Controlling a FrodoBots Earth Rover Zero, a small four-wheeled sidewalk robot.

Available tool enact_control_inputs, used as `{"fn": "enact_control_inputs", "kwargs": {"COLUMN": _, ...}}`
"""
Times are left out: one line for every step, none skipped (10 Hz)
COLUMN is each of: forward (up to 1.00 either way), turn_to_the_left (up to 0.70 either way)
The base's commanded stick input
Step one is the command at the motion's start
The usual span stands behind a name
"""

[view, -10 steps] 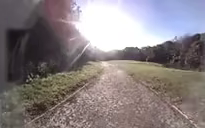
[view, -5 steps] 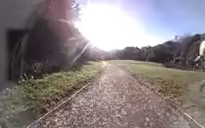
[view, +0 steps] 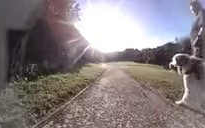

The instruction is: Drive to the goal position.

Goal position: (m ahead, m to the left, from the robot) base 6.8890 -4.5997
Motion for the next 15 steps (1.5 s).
{"fn": "enact_control_inputs", "kwargs": {"forward": 0.50, "turn_to_the_left": 0.00}}
{"fn": "enact_control_inputs", "kwargs": {"forward": 0.50, "turn_to_the_left": 0.00}}
{"fn": "enact_control_inputs", "kwargs": {"forward": 0.50, "turn_to_the_left": 0.00}}
{"fn": "enact_control_inputs", "kwargs": {"forward": 0.50, "turn_to_the_left": 0.00}}
{"fn": "enact_control_inputs", "kwargs": {"forward": 0.50, "turn_to_the_left": 0.00}}
{"fn": "enact_control_inputs", "kwargs": {"forward": 0.50, "turn_to_the_left": -0.49}}
{"fn": "enact_control_inputs", "kwargs": {"forward": 0.50, "turn_to_the_left": -0.49}}
{"fn": "enact_control_inputs", "kwargs": {"forward": 0.50, "turn_to_the_left": -0.49}}
{"fn": "enact_control_inputs", "kwargs": {"forward": 0.50, "turn_to_the_left": -0.32}}
{"fn": "enact_control_inputs", "kwargs": {"forward": 0.50, "turn_to_the_left": 0.00}}
{"fn": "enact_control_inputs", "kwargs": {"forward": 0.50, "turn_to_the_left": 0.00}}
{"fn": "enact_control_inputs", "kwargs": {"forward": 0.50, "turn_to_the_left": 0.00}}
{"fn": "enact_control_inputs", "kwargs": {"forward": 0.50, "turn_to_the_left": 0.00}}
{"fn": "enact_control_inputs", "kwargs": {"forward": 0.50, "turn_to_the_left": 0.00}}
{"fn": "enact_control_inputs", "kwargs": {"forward": 0.50, "turn_to_the_left": 0.00}}
